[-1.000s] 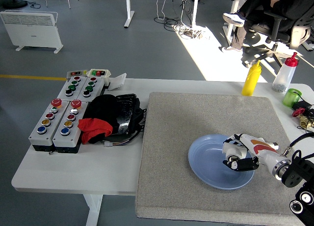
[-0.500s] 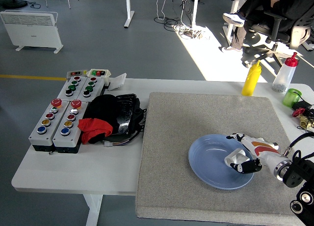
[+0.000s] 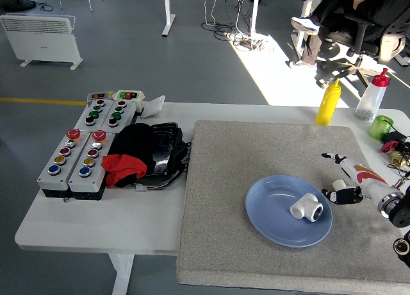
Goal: Pick pipe place plate twice
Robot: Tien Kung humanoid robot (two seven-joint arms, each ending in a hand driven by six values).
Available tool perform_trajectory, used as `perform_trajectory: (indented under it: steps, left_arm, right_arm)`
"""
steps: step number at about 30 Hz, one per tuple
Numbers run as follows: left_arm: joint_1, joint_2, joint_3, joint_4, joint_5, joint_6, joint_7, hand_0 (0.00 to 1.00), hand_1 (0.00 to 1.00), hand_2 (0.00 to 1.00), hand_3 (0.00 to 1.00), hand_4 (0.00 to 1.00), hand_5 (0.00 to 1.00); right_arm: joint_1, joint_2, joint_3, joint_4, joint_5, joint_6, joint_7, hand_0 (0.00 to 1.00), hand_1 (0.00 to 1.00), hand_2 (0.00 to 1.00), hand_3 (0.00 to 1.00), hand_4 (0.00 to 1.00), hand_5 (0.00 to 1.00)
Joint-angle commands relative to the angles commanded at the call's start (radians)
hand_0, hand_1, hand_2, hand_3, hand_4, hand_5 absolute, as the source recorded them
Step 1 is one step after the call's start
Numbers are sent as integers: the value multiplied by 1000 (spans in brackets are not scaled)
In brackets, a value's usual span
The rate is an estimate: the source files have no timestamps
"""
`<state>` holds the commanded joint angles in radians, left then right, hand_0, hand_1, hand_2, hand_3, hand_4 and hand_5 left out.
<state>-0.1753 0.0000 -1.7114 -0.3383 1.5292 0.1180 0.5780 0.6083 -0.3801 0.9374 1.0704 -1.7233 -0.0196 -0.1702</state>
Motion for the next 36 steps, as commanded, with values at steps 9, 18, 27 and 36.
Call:
perform_trajectory:
  steps: [9, 18, 27, 36]
  left_arm:
    - [3, 0, 0, -1, 2, 0, 3, 683, 676, 708, 662, 392, 998]
    - [3, 0, 5, -1, -4, 1, 2, 683, 676, 711, 664, 393, 998]
    - [-5, 0, 7, 1, -9, 1, -2, 683, 675, 711, 663, 393, 998]
    - [-8, 0, 8, 2, -10, 1, -3, 684, 676, 711, 665, 393, 998]
  right_arm:
    - [44, 25, -26, -130, 25, 16, -10, 998, 914, 976, 927, 781, 390]
    - [71, 42, -50, -211, 13, 27, -30, 983, 909, 967, 917, 789, 399]
    - [77, 41, -57, -226, 1, 34, -53, 863, 836, 933, 880, 784, 396]
    - [75, 39, -56, -238, -2, 35, -76, 457, 556, 633, 700, 611, 250]
